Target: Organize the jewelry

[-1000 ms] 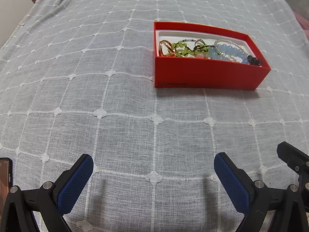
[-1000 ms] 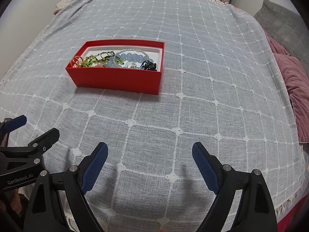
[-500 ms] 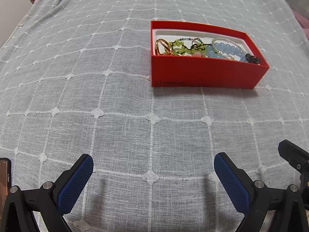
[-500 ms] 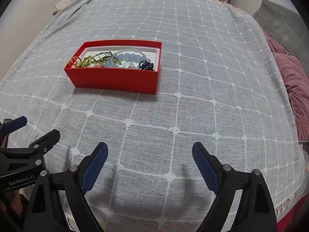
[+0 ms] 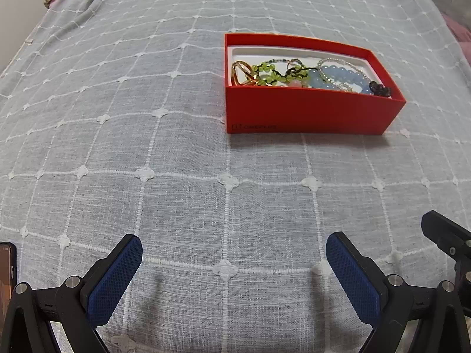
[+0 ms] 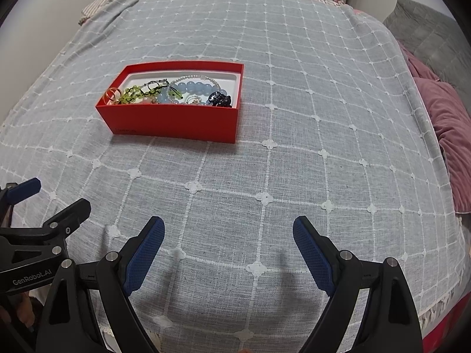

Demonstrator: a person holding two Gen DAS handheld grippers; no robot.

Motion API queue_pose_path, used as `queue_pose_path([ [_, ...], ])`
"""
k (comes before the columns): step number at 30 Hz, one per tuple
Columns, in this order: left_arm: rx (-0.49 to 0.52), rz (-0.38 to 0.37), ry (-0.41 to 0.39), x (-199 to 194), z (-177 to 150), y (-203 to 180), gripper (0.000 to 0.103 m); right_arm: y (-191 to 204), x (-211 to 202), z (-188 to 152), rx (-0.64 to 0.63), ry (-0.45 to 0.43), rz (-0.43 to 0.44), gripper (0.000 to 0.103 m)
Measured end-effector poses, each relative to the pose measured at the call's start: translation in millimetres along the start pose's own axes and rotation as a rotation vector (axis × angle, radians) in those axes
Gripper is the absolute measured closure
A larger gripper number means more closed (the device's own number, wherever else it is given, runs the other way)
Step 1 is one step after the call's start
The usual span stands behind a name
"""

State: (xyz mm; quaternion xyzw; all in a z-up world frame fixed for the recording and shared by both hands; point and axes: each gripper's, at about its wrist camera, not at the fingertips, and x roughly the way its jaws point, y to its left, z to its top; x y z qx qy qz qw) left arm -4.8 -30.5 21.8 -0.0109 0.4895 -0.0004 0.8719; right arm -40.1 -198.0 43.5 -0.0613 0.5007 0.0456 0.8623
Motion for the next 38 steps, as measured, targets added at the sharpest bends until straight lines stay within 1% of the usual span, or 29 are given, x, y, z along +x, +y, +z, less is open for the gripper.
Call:
queue_pose_path([
  [25, -0.009, -0.001, -0.008, -3.4, 1.4, 3.3, 0.001, 2.7, 0.7, -1.2, 0.009, -0.010, -0.002, 0.012],
  [38, 0.002, 0.000, -0.027, -3.9, 0.3, 5.2, 0.001, 6.4, 3.6, -2.7, 0.002, -0.010, -0.003, 0.012],
])
